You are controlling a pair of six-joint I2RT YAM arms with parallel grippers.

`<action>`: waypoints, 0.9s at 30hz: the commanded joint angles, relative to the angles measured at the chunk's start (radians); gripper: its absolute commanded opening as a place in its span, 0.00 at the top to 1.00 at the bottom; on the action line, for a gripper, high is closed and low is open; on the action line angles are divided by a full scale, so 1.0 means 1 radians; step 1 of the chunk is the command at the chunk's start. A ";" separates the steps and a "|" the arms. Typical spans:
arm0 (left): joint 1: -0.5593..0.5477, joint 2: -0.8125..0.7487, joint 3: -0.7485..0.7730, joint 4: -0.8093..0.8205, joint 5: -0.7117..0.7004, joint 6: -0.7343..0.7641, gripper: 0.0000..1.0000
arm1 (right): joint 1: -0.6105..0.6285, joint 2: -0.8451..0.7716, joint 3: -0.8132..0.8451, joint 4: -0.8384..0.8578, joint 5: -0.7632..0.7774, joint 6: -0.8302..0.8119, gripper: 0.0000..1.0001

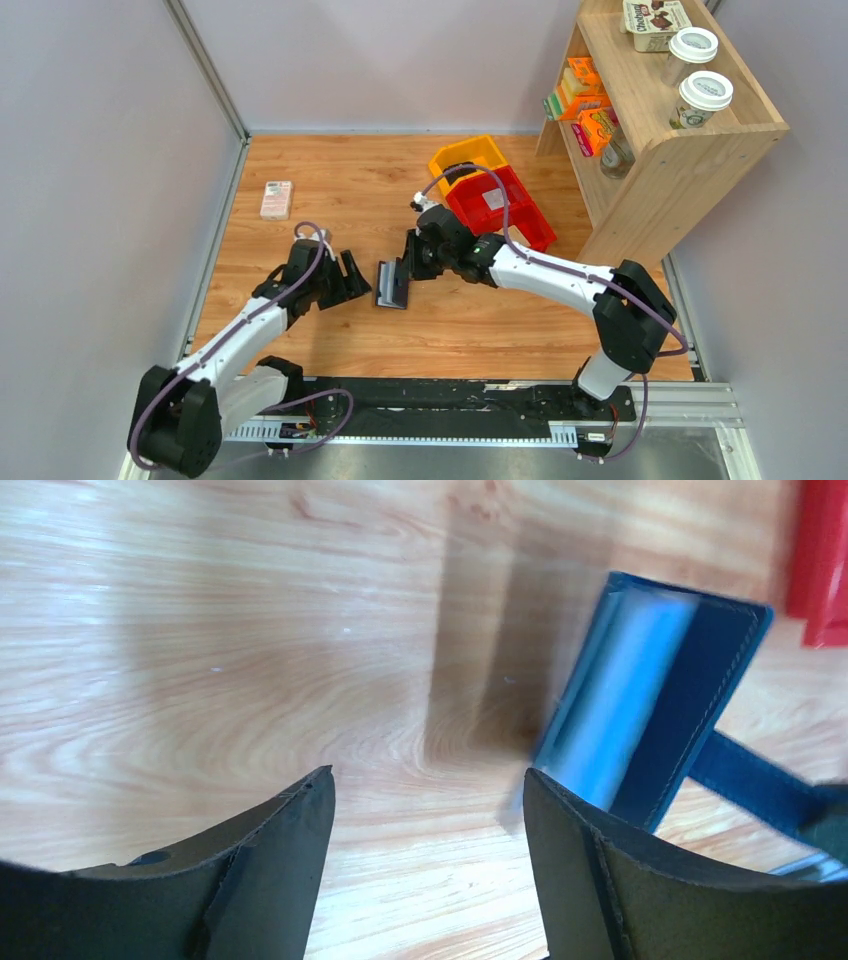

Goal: Take the credit cards out of the card holder
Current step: Open the card holder at the center of the board.

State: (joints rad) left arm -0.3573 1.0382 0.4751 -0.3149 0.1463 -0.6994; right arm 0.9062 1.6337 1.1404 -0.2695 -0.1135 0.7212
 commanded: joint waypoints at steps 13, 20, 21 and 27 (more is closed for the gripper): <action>0.084 -0.227 0.003 -0.161 0.054 0.023 0.29 | 0.005 0.023 0.013 -0.065 0.078 0.006 1.00; 0.084 -0.107 0.030 -0.057 0.197 0.028 0.41 | -0.038 0.023 -0.139 -0.025 0.055 0.015 1.00; 0.083 -0.093 0.033 -0.046 0.217 0.025 0.44 | -0.041 0.025 -0.151 -0.019 0.055 0.015 1.00; 0.075 -0.018 0.042 0.020 0.248 0.008 0.49 | -0.049 0.041 -0.188 -0.004 0.066 0.001 1.00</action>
State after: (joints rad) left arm -0.2752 0.9890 0.4767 -0.3817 0.3370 -0.6903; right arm 0.8600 1.6665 0.9592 -0.3241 -0.0616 0.7261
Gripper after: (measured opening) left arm 0.520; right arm 0.025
